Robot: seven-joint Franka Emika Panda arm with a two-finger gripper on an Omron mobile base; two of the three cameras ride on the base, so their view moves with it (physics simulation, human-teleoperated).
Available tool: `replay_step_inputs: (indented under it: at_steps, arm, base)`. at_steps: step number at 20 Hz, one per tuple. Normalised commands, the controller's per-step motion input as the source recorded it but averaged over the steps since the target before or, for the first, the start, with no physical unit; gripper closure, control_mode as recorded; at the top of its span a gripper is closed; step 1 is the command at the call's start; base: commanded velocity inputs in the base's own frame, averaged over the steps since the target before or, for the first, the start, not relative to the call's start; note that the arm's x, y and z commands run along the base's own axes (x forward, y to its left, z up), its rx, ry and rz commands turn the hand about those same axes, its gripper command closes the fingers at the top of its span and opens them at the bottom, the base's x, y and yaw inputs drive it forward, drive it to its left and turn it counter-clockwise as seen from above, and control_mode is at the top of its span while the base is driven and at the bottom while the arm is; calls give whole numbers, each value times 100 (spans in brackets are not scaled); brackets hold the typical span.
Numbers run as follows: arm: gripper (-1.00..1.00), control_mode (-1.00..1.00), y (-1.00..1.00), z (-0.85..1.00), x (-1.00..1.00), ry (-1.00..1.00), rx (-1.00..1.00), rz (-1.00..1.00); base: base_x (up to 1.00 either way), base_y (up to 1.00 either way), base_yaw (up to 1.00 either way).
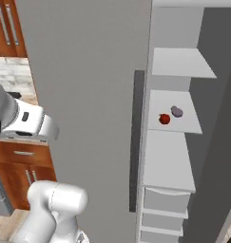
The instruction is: Take the bell pepper, eggplant, and broccoli from the freezer and place them in the bowl on the counter.
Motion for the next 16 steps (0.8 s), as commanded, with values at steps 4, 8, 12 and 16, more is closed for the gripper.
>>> replay_step_inputs:
  at_steps: [4, 8, 12, 16]
  arm:
    - [-100, 100, 0, 0, 0, 0, 0, 0]
    - [-100, 100, 0, 0, 0, 0, 0, 0]
    - [-100, 100, 0, 0, 0, 0, 0, 0]
    - [-100, 100, 0, 0, 0, 0, 0, 0]
  base:
    - [44, -39, 0]
    - [41, -42, 0]
    - [38, -44, 0]
    - [30, -51, -1]
